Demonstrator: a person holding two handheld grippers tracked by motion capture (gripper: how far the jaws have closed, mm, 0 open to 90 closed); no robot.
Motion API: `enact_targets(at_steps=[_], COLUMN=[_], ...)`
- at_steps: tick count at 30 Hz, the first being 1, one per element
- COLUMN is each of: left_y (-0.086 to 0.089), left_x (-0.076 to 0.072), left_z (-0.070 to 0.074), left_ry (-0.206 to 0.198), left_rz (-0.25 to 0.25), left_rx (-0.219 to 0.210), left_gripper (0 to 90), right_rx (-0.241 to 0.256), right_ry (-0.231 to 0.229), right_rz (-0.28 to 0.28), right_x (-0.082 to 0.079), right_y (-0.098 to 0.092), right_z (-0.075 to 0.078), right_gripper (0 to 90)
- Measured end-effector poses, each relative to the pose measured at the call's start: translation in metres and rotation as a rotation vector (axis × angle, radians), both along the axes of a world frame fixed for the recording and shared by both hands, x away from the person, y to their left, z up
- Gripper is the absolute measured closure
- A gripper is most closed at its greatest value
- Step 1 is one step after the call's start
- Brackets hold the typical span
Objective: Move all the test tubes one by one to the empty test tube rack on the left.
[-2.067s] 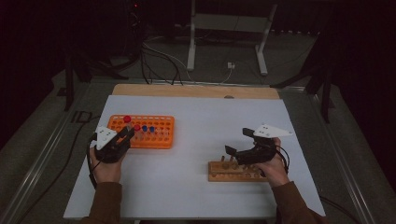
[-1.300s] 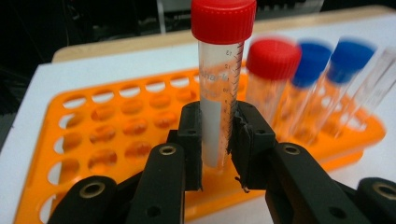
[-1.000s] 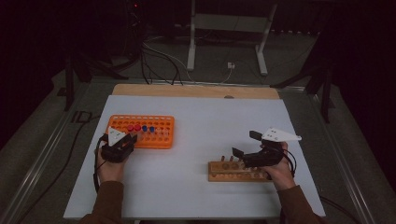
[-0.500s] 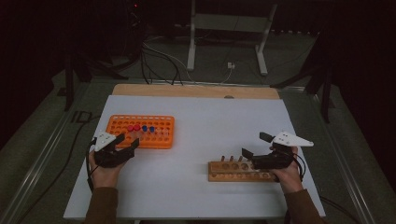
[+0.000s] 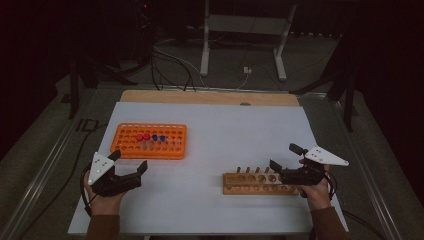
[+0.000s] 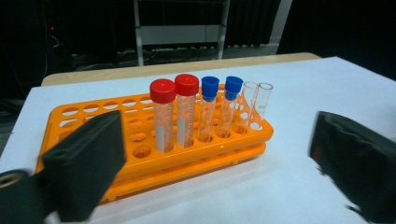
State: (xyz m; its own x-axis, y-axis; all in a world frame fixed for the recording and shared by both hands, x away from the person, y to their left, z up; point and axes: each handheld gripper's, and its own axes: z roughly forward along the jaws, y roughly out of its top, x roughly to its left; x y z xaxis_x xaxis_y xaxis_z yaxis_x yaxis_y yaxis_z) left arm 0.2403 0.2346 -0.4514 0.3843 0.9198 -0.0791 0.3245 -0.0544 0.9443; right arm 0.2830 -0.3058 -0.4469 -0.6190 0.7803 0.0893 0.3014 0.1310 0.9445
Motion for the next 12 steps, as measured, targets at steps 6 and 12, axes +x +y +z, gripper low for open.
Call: enact_targets(at_steps=[6,12], left_y=[0.0023,0.0006], left_x=[-0.0051,-0.004], left_z=[0.001,0.0003], left_ry=[-0.017,-0.018], left_rz=[0.003,0.004], left_rx=[-0.025,-0.022], left_gripper=[0.4,0.4], right_rx=[-0.04,-0.04], right_ry=[-0.019,-0.005], right_rz=[-0.026,-0.037], right_x=[-0.0051,-0.0044], right_y=[-0.0015,-0.0033], right_z=[-0.0023,-0.0054], right_gripper=[0.0,0.0])
